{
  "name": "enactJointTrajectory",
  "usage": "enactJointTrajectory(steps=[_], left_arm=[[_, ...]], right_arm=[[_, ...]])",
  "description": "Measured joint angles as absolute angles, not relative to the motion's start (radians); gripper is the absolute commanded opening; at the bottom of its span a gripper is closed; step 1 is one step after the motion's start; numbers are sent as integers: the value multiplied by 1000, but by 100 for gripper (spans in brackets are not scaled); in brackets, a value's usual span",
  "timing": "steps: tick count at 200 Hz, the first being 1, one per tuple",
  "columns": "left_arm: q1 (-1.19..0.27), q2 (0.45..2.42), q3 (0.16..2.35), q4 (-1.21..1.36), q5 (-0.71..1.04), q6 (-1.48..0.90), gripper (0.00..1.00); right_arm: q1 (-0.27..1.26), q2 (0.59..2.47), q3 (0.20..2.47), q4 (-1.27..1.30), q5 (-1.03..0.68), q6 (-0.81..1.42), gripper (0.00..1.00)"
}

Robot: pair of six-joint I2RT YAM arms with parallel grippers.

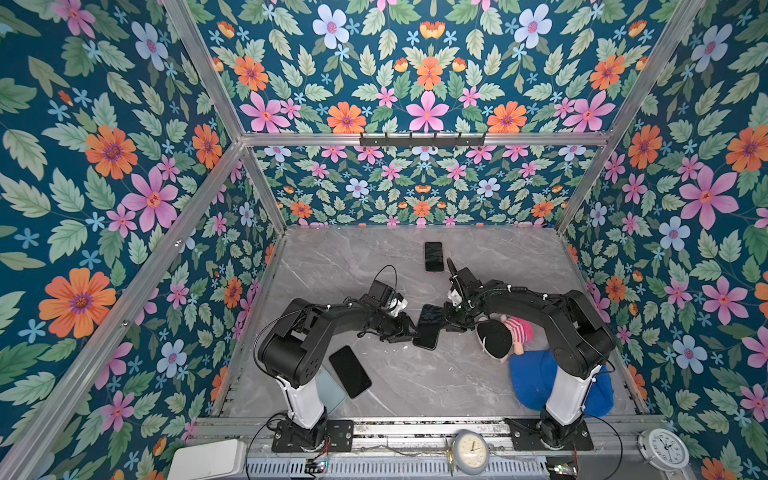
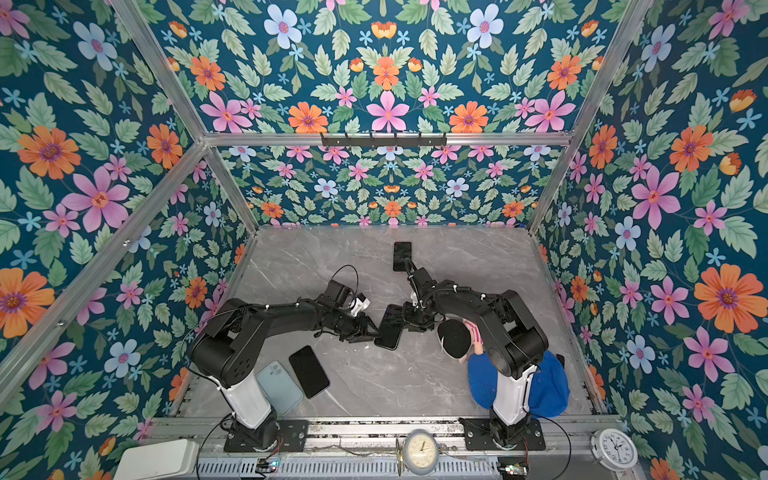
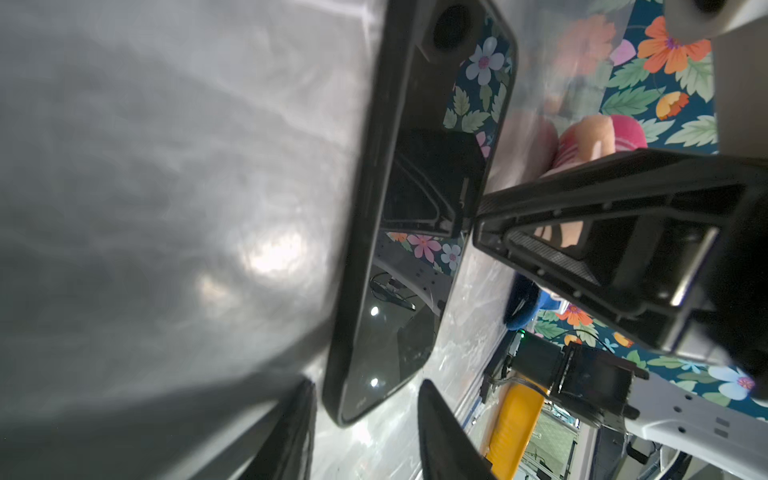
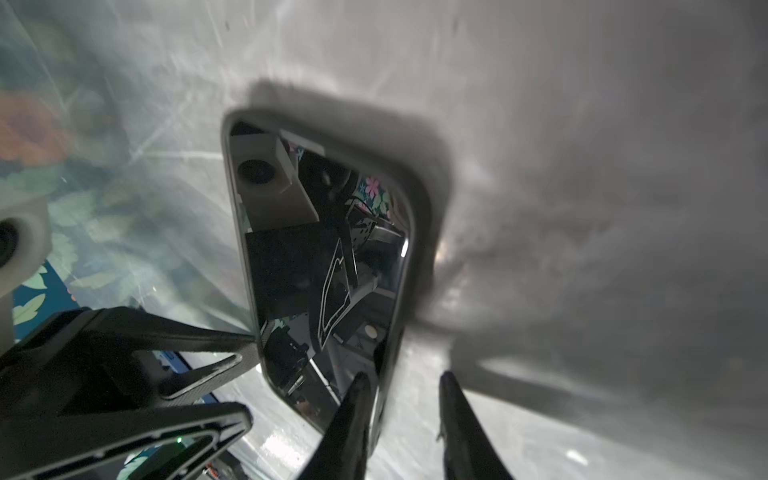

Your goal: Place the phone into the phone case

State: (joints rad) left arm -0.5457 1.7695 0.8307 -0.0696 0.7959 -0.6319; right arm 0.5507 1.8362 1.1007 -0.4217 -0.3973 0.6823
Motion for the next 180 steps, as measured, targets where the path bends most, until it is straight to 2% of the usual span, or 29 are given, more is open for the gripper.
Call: enactJointTrajectory(steps=[79, 125, 153, 180], left_arm=[[-595, 1775, 786, 58, 815, -709, 39], [-606, 1767, 769, 90, 806, -736, 39], [-612, 1757, 754, 112, 793, -756, 39], [-630, 1754, 743, 134, 790, -765, 39]], right_arm=[[590, 1828, 1071, -384, -398, 727, 13], [595, 1819, 1065, -385, -382, 730, 10], [599, 1811, 1065, -392, -364, 730, 12], [603, 1797, 1068, -405, -345, 730, 26]])
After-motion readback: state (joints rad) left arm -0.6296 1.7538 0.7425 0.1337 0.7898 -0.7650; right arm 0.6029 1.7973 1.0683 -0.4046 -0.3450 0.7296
